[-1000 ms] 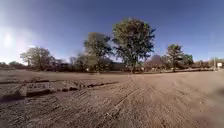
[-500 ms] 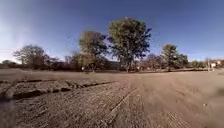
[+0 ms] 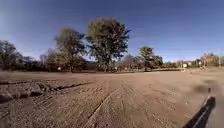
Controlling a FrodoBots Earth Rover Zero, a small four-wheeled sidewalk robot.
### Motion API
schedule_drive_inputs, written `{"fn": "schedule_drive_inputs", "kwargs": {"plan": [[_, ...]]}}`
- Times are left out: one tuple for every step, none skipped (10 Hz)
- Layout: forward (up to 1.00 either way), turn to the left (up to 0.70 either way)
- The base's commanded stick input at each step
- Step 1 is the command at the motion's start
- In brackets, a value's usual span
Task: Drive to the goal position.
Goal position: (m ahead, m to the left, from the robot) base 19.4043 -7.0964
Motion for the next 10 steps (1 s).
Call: {"fn": "schedule_drive_inputs", "kwargs": {"plan": [[0.5,0.0],[0.5,0.0],[0.5,0.0],[0.5,0.0],[0.5,0.0],[0.5,0.0],[0.5,0.0],[0.5,0.0],[0.5,0.02],[0.5,0.14]]}}
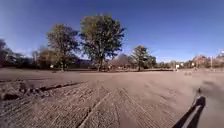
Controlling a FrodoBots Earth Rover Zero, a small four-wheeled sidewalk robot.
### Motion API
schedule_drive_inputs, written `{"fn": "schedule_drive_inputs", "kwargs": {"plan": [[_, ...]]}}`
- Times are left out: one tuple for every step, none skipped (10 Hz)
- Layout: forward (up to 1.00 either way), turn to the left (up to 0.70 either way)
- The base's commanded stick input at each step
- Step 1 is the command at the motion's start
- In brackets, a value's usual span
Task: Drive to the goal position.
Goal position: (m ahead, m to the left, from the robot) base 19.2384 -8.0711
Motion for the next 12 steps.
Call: {"fn": "schedule_drive_inputs", "kwargs": {"plan": [[0.5,0.25],[0.5,0.37],[0.5,0.49],[0.5,0.29],[0.5,0.05],[0.5,0.0],[0.5,0.0],[0.5,0.0],[0.5,0.0],[0.5,0.0],[0.5,0.0],[0.5,0.0]]}}
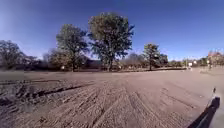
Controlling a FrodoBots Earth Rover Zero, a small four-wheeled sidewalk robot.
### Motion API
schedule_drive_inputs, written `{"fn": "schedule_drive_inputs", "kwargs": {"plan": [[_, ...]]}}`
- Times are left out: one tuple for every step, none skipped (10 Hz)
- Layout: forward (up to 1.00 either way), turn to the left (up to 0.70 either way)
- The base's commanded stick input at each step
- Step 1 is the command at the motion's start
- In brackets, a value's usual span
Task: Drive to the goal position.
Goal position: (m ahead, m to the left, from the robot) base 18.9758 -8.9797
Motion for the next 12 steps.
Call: {"fn": "schedule_drive_inputs", "kwargs": {"plan": [[0.5,0.0],[0.5,0.0],[0.5,0.0],[0.5,0.0],[0.5,0.0],[0.5,0.0],[0.5,0.0],[0.5,0.0],[0.5,0.0],[0.5,0.0],[0.5,0.0],[0.5,0.0]]}}
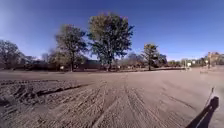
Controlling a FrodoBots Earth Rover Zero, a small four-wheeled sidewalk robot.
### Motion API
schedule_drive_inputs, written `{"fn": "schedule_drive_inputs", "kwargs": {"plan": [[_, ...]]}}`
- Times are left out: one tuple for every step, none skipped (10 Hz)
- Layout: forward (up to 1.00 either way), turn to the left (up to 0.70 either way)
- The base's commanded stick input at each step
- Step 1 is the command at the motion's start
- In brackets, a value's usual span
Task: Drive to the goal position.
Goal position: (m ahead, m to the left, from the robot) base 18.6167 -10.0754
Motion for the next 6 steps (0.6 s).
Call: {"fn": "schedule_drive_inputs", "kwargs": {"plan": [[0.5,0.0],[0.5,0.0],[0.5,0.0],[0.5,0.0],[0.5,0.0],[0.5,0.0]]}}
